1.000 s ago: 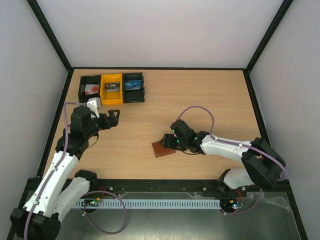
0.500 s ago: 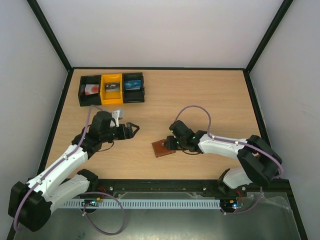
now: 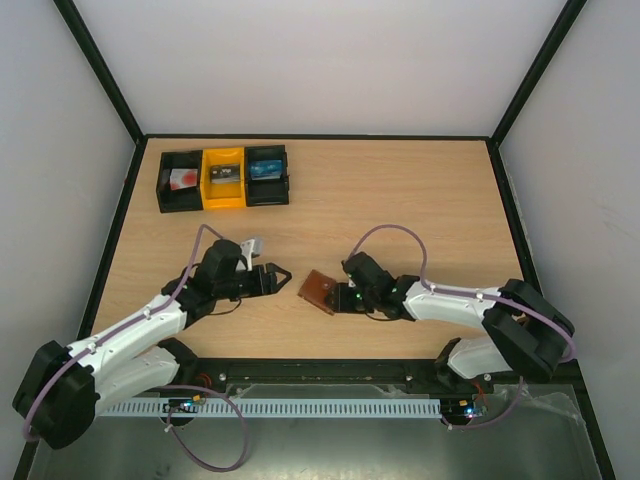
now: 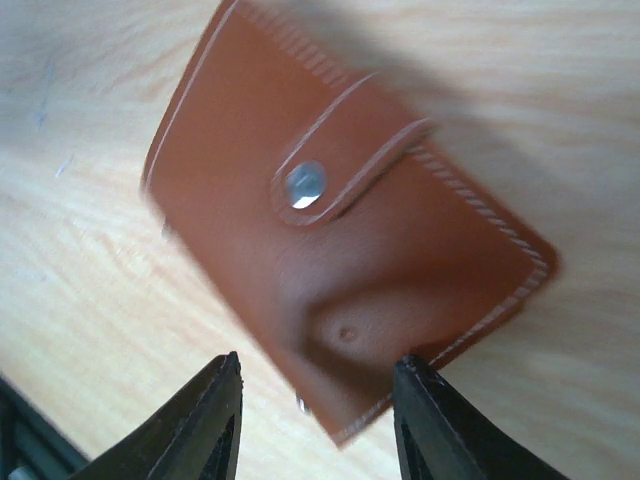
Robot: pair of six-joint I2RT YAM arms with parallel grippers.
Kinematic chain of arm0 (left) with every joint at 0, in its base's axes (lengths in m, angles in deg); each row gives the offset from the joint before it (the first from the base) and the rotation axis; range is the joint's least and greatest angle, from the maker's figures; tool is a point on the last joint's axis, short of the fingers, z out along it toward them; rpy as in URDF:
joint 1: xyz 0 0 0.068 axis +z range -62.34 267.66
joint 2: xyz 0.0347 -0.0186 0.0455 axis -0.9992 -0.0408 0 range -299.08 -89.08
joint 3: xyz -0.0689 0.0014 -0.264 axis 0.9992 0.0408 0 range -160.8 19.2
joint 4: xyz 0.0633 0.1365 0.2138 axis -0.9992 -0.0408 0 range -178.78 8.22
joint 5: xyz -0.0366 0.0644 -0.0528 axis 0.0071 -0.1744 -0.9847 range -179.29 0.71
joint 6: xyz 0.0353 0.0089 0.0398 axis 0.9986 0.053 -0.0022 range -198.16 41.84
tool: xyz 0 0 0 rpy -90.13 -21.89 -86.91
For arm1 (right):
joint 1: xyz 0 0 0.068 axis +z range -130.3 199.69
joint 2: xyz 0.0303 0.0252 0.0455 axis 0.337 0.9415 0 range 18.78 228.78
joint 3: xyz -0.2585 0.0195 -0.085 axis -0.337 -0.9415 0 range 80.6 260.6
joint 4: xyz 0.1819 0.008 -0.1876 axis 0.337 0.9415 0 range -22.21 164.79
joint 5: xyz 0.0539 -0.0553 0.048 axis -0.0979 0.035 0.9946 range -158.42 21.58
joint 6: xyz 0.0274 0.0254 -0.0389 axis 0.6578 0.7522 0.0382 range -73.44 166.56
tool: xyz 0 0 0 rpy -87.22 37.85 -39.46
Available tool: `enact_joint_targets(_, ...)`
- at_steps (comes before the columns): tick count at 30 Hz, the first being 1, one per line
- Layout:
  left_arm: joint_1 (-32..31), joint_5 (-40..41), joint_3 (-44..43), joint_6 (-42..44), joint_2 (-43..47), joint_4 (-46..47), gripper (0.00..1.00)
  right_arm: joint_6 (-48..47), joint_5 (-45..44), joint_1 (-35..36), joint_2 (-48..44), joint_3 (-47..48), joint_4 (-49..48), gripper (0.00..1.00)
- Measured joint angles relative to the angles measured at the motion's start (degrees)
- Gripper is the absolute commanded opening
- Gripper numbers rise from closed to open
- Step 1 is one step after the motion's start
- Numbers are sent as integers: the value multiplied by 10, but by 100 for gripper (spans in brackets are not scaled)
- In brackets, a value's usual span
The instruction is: Take the credit cards out of the card holder
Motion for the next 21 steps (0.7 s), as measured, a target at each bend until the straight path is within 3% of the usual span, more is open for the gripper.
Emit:
enact_joint_targets(10,0,0,22,-36,0,27,69,36,23,97,35,20,-13,40)
enact_joint_targets(21,0,-9,45,-71,1,68,72,-44,-150,97,22,143,121,36)
